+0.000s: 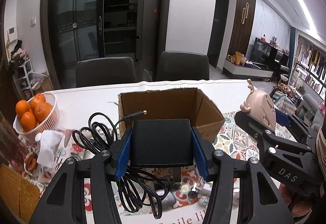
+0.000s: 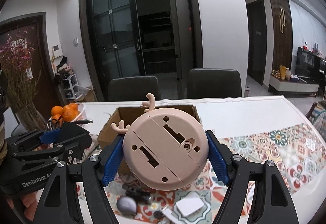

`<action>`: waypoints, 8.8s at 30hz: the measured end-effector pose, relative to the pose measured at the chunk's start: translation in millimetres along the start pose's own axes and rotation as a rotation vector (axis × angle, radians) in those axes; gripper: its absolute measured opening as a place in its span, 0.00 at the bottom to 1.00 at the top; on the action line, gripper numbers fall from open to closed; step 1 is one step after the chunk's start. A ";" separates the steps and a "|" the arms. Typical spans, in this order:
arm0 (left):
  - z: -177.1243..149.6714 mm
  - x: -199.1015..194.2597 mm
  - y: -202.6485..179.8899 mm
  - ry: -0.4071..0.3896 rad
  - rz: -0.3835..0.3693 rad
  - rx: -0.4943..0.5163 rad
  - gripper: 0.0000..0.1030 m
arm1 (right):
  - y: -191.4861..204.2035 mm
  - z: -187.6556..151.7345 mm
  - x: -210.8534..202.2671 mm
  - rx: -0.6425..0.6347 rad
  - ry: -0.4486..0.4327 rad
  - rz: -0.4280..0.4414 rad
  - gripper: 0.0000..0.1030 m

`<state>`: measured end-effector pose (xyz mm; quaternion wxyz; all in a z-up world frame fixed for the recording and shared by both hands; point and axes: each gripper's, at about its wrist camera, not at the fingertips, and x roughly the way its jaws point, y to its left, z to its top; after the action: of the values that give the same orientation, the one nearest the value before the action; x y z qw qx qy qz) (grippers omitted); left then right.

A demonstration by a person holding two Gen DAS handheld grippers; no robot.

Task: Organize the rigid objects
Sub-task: 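Carry the black charger and pink deer toy up toward the cardboard box, then lower both items into the box and open both tools, then withdraw both tools from the box back toward the remaining items, then grasp the white power adapter with the left tool while the right tool grasps the silver egg, then carry the white adapter and silver egg to the box and release them inside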

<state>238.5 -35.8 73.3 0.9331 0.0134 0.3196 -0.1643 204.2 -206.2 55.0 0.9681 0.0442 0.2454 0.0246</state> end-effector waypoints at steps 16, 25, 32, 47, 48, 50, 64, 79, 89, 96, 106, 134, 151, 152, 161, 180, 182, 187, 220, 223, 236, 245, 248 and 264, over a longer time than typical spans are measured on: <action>43.8 44.1 3.3 0.025 0.024 0.002 0.52 | -16.9 34.7 45.2 0.000 0.055 0.002 0.74; 56.5 79.3 10.0 0.078 0.009 -0.026 0.52 | -22.6 45.6 86.6 0.001 0.151 0.022 0.74; 61.4 110.3 15.1 0.132 0.025 -0.034 0.52 | -29.0 46.6 124.7 0.005 0.246 0.044 0.74; 55.7 155.5 17.8 0.245 0.026 -0.033 0.52 | -38.8 25.7 168.3 0.023 0.385 0.070 0.74; 54.8 156.6 18.0 0.246 0.029 -0.032 0.52 | -39.4 24.7 168.9 0.021 0.389 0.069 0.74; 53.6 154.9 17.8 0.236 0.029 -0.027 0.53 | -39.3 23.3 171.1 0.019 0.396 0.073 0.74; 36.8 115.5 13.2 0.167 0.059 -0.010 0.53 | -33.5 21.2 140.5 -0.022 0.323 0.052 0.75; 15.0 42.6 -12.3 0.046 0.046 0.041 0.53 | -30.8 17.9 51.3 -0.031 0.132 -0.022 0.76; -12.0 4.1 -33.8 -0.009 0.022 0.095 0.56 | -37.7 -0.5 0.7 0.019 0.081 -0.065 0.77; -33.5 -16.3 -46.9 -0.040 -0.010 0.124 0.59 | -38.9 -17.4 -30.5 0.023 0.034 -0.110 0.79; -66.4 -21.6 -66.2 -0.039 -0.050 0.172 0.59 | -36.9 -50.7 -62.9 0.010 -0.016 -0.181 0.83; -138.1 8.5 -92.7 0.073 -0.123 0.243 0.61 | -61.6 -140.8 -62.1 0.058 0.204 -0.228 0.83; -155.5 60.3 -100.4 0.235 -0.194 0.289 0.63 | -72.5 -181.3 -22.7 0.099 0.419 -0.197 0.83; -155.9 62.5 -101.3 0.240 -0.201 0.293 0.63 | -73.6 -183.6 -20.1 0.103 0.429 -0.194 0.83; -156.9 87.4 -112.2 0.295 -0.245 0.334 0.65 | -79.8 -199.4 1.8 0.124 0.503 -0.141 0.83; -154.2 113.6 -123.2 0.319 -0.293 0.359 0.71 | -88.6 -202.3 25.5 0.086 0.505 -0.076 0.83; -153.4 111.6 -123.6 0.303 -0.291 0.367 0.71 | -89.2 -202.2 26.4 0.087 0.502 -0.072 0.83; -152.0 111.4 -122.1 0.300 -0.290 0.362 0.71 | -90.9 -200.8 26.3 0.091 0.489 -0.071 0.83; -165.8 147.2 -125.6 0.416 -0.175 0.287 0.74 | -103.8 -202.4 39.3 0.020 0.427 -0.133 0.79; -165.9 146.6 -123.5 0.409 -0.180 0.272 0.73 | -104.2 -202.0 39.3 0.018 0.422 -0.141 0.73; -161.0 119.1 -121.2 0.313 -0.148 0.269 0.73 | -112.1 -196.8 31.0 0.063 0.401 -0.128 0.54; -149.1 94.0 -110.3 0.243 -0.132 0.208 0.73 | -101.7 -176.7 11.2 0.032 0.338 -0.151 0.54; -143.8 83.0 -104.2 0.212 -0.116 0.193 0.73 | -96.6 -168.4 4.8 0.023 0.311 -0.150 0.54; -114.2 27.7 -54.5 0.051 0.005 0.090 0.73 | -51.2 -115.9 -15.4 -0.032 0.158 -0.104 0.54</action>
<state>174.2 -80.7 -29.9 0.9235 0.0604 0.3355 -0.1760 136.7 -249.6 -44.3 0.9463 0.0139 0.3224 -0.0182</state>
